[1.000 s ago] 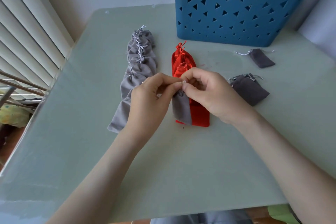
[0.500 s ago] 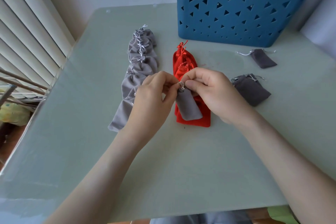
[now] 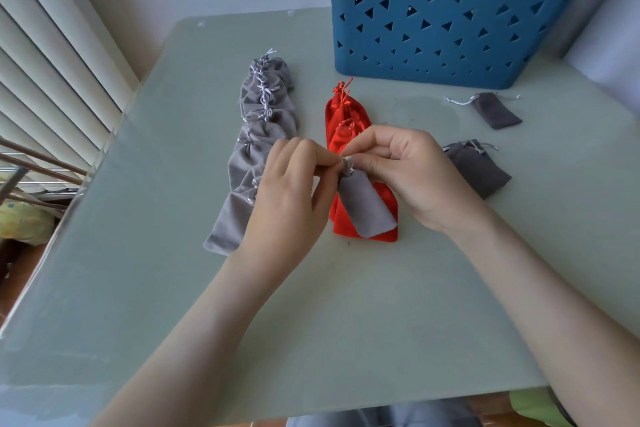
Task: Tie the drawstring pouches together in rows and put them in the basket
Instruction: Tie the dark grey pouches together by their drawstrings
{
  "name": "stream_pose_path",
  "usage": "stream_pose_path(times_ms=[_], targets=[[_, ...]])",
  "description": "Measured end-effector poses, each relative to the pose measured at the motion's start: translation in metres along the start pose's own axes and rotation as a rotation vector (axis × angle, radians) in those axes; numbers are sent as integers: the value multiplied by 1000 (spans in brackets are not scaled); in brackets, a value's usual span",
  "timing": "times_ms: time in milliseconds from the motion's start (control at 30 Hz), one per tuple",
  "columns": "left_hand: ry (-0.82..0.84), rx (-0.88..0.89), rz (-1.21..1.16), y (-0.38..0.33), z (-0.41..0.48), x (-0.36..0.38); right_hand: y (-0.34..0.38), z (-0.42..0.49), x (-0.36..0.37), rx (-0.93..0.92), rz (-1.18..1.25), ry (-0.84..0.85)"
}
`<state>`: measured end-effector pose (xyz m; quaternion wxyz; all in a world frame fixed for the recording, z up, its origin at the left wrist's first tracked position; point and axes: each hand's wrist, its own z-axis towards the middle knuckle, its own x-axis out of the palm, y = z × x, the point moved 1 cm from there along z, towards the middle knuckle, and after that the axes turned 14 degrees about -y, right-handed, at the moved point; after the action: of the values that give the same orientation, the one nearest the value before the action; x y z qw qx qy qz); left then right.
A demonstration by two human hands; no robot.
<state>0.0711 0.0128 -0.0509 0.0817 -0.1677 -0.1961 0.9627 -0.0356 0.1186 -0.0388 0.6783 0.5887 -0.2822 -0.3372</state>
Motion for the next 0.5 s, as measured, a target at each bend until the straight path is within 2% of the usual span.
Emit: stream_pose_path(times_ms=[500], targets=[[-34, 201, 62, 6, -1, 2, 0, -5, 1, -159, -187, -7]])
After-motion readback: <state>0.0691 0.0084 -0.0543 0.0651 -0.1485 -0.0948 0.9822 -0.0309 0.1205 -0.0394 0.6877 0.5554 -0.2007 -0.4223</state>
